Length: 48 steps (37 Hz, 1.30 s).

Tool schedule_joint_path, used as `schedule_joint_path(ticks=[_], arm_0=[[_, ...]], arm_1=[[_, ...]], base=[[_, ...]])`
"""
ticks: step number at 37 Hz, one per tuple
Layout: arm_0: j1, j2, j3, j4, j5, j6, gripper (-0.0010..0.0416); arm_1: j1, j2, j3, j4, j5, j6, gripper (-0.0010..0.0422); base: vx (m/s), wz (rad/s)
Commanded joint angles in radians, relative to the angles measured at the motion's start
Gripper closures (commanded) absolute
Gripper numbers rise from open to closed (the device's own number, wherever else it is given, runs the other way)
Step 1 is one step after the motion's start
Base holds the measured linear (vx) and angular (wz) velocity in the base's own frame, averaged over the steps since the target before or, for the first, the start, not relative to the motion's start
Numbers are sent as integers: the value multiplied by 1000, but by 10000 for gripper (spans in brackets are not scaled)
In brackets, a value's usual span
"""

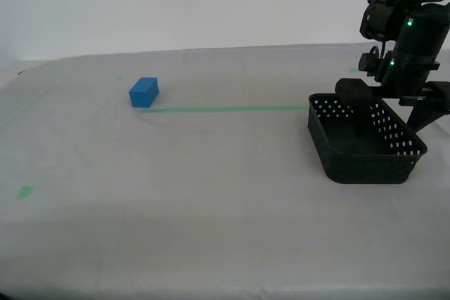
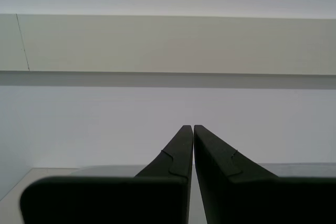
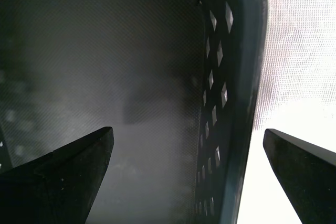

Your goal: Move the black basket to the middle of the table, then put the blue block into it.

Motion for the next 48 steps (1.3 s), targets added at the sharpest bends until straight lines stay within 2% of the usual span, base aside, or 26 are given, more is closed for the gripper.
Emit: schedule_joint_path(ticks=[1,12,26,38,48], arm_0=[[0,7,-2,10,13,11,6],[0,18,-2,19,21,11,15],[0,18,-2,21,20,14,81],[0,18,-2,22,20,29,170],[0,18,-2,22,20,40,294]], arm_1=[[0,0,0,5,-1,2,412],[0,0,1,5,-1,2,412],[0,0,1,5,-1,2,412],[0,0,1,5,-1,2,412],[0,0,1,5,-1,2,412]], base=[[0,0],[0,0],[0,0],[0,0],[0,0]])
